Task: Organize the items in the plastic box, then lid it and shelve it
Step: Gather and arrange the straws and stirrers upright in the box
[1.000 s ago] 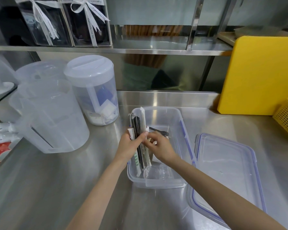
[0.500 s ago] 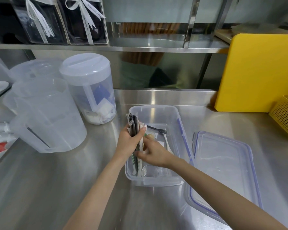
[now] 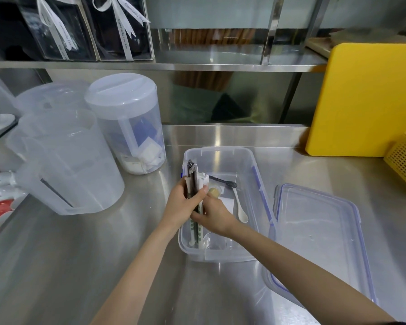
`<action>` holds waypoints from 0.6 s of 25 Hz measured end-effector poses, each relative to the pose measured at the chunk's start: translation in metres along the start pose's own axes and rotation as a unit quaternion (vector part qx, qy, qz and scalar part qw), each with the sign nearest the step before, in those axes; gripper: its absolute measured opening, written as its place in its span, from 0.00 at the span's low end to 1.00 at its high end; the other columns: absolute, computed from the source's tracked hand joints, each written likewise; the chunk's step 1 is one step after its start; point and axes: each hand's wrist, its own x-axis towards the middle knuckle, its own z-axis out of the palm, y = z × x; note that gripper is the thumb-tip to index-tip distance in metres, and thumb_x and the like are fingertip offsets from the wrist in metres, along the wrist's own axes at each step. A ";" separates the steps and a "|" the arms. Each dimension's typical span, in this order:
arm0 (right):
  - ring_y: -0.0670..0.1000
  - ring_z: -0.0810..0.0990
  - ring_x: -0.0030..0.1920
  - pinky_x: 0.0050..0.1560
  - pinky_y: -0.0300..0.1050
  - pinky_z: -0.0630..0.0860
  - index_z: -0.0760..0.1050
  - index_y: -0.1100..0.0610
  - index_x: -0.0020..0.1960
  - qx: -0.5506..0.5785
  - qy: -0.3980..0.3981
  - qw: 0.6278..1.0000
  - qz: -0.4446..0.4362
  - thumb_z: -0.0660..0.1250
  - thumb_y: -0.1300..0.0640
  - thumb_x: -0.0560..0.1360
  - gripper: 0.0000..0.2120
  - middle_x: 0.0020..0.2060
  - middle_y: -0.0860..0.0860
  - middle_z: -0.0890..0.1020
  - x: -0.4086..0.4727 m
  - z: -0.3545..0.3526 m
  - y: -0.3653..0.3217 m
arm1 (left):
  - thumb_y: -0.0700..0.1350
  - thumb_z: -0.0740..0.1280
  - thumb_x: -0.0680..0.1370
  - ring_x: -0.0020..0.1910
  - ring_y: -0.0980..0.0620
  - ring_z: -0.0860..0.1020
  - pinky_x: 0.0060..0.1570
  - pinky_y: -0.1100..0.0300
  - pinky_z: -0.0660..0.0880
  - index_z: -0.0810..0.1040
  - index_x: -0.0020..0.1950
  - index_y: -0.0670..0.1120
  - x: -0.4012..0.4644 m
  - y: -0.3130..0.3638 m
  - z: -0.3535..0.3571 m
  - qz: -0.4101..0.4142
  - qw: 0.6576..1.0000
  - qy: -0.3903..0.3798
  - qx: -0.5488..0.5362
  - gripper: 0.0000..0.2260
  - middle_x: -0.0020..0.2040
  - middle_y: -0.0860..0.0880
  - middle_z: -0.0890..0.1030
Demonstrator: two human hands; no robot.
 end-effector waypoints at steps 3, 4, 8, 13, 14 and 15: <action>0.56 0.75 0.61 0.59 0.45 0.74 0.63 0.61 0.69 -0.001 -0.002 1.000 0.020 0.64 0.59 0.74 0.25 0.65 0.58 0.72 0.001 0.002 0.002 | 0.46 0.69 0.73 0.39 0.65 0.79 0.38 0.79 0.72 0.75 0.42 0.57 -0.002 -0.002 -0.003 0.015 0.999 -0.012 0.046 0.06 0.39 0.59 0.80; 0.55 0.78 0.54 0.51 0.42 0.76 0.64 0.61 0.68 0.000 0.000 1.000 0.031 0.63 0.59 0.74 0.24 0.61 0.59 0.76 0.000 0.003 0.002 | 0.45 0.69 0.73 0.42 0.62 0.79 0.40 0.77 0.72 0.76 0.44 0.55 -0.002 -0.004 -0.003 0.018 0.998 -0.008 0.062 0.05 0.40 0.59 0.80; 0.51 0.74 0.42 0.42 0.38 0.69 0.69 0.63 0.61 0.001 0.002 0.999 0.035 0.64 0.60 0.74 0.17 0.52 0.61 0.79 0.000 0.007 -0.003 | 0.44 0.68 0.74 0.49 0.51 0.79 0.48 0.67 0.70 0.76 0.57 0.43 -0.002 -0.011 -0.005 0.026 0.993 0.011 0.116 0.13 0.48 0.49 0.82; 0.60 0.74 0.60 0.63 0.53 0.70 0.64 0.67 0.67 -0.028 -0.024 0.999 0.029 0.63 0.58 0.75 0.23 0.60 0.61 0.74 0.004 0.008 -0.005 | 0.48 0.64 0.76 0.39 0.52 0.77 0.40 0.68 0.71 0.75 0.54 0.39 0.001 -0.014 -0.007 0.036 0.982 0.033 0.184 0.14 0.45 0.42 0.82; 0.60 0.73 0.60 0.63 0.52 0.70 0.63 0.67 0.67 -0.034 -0.025 0.999 0.028 0.63 0.58 0.76 0.24 0.60 0.62 0.74 0.004 0.006 -0.007 | 0.49 0.64 0.76 0.36 0.53 0.75 0.34 0.71 0.67 0.74 0.52 0.39 0.002 -0.012 -0.007 0.039 0.980 0.039 0.194 0.14 0.41 0.44 0.80; 0.59 0.73 0.58 0.61 0.50 0.70 0.63 0.68 0.67 -0.039 -0.019 0.999 0.025 0.63 0.57 0.76 0.24 0.58 0.63 0.74 0.005 0.002 -0.007 | 0.49 0.64 0.76 0.34 0.54 0.74 0.31 0.70 0.66 0.74 0.50 0.39 0.005 -0.007 -0.007 0.042 0.979 0.043 0.197 0.13 0.39 0.46 0.79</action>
